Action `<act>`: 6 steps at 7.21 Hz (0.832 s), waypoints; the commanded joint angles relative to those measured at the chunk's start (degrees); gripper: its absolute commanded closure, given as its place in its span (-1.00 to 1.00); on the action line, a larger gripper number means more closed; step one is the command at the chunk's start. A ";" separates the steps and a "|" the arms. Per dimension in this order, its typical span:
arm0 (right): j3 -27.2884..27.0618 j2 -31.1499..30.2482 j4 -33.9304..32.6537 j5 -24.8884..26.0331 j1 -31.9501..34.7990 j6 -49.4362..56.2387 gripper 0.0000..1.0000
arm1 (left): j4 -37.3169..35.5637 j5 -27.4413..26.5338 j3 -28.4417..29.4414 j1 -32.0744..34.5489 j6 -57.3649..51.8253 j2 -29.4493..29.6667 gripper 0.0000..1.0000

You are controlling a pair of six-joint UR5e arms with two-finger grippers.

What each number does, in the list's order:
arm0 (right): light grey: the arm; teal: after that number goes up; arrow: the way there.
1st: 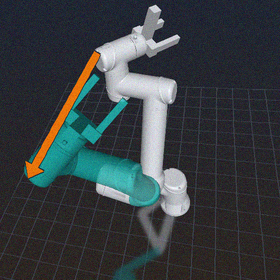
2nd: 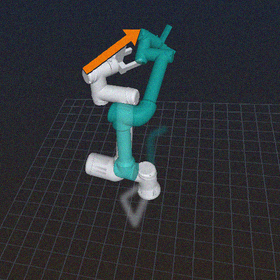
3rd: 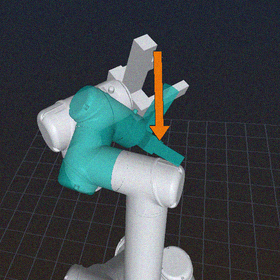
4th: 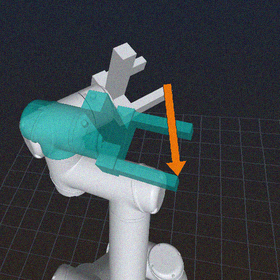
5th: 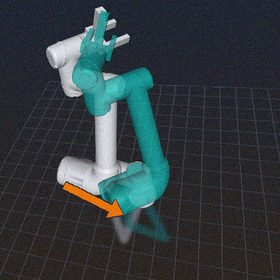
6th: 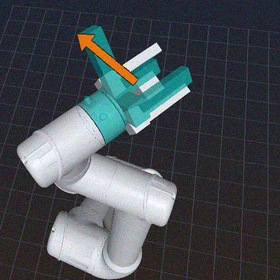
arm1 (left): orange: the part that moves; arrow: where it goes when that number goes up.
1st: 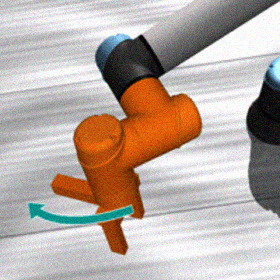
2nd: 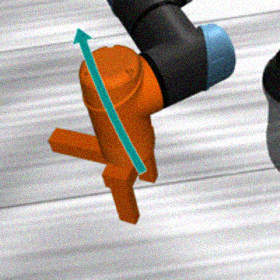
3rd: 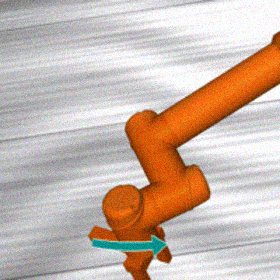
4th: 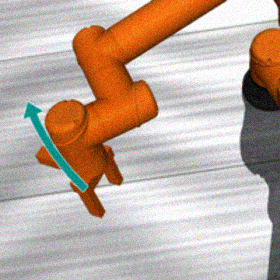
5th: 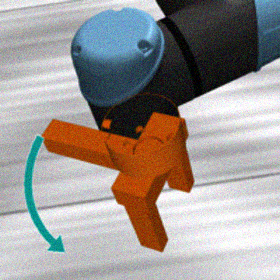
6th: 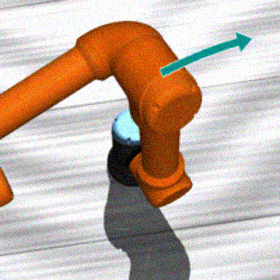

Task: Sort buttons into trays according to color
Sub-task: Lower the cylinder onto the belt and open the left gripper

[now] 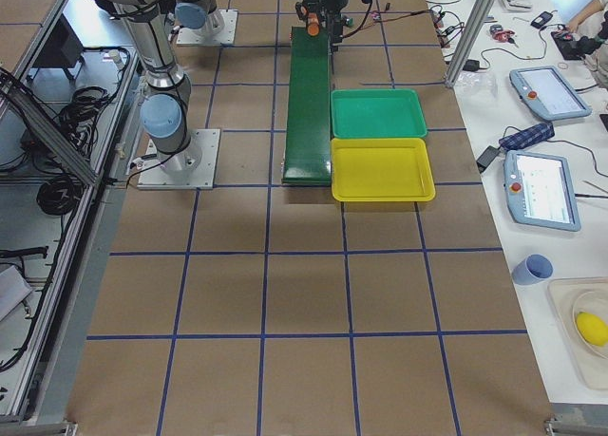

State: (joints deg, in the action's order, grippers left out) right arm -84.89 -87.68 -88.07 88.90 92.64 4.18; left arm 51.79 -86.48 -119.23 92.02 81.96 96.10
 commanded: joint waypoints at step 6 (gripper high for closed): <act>0.07 -0.03 3.25 0.49 -0.09 0.04 -1.00 | 7.93 3.62 4.95 -1.66 -12.79 -6.18 -1.00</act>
State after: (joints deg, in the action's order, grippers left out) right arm -84.81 -87.72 -84.86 89.21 92.55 4.20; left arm 55.31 -81.27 -116.41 91.41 76.90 91.45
